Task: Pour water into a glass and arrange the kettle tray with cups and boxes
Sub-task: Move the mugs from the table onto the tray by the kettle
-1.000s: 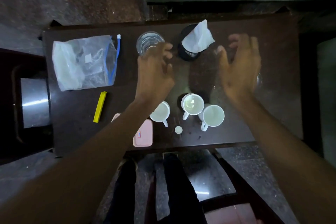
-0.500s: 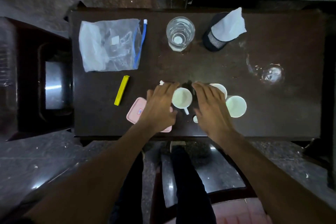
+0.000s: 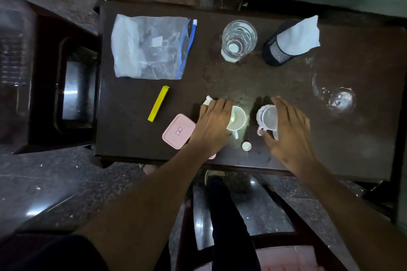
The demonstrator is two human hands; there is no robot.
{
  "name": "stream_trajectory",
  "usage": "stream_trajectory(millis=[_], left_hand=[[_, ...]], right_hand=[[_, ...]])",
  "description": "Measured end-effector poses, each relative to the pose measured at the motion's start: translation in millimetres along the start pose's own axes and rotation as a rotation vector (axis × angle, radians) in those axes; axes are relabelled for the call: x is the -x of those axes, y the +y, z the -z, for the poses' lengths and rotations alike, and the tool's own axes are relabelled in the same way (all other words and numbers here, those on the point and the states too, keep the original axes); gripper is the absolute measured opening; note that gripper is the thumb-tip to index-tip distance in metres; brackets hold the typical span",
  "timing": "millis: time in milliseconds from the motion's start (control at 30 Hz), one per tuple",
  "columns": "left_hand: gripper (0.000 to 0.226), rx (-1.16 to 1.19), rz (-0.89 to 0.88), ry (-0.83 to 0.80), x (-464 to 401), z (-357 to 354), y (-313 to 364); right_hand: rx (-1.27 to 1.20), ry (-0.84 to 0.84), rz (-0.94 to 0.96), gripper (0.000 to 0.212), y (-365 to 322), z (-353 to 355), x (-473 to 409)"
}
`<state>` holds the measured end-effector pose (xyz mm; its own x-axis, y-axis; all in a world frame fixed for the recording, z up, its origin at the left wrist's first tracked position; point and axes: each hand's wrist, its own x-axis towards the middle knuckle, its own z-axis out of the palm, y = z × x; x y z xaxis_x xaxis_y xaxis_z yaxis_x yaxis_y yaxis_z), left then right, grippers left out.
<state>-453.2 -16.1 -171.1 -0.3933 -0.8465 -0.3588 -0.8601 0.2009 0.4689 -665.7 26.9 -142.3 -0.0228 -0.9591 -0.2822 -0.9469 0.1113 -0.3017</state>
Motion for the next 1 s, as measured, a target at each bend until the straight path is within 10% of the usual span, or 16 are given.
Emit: stream_trajectory(millis=[1000], left_hand=[[0.082, 0.099, -0.016, -0.046, -35, 9, 7]], right_hand=[[0.043, -0.048, -0.005, 0.089, 10, -9, -27]])
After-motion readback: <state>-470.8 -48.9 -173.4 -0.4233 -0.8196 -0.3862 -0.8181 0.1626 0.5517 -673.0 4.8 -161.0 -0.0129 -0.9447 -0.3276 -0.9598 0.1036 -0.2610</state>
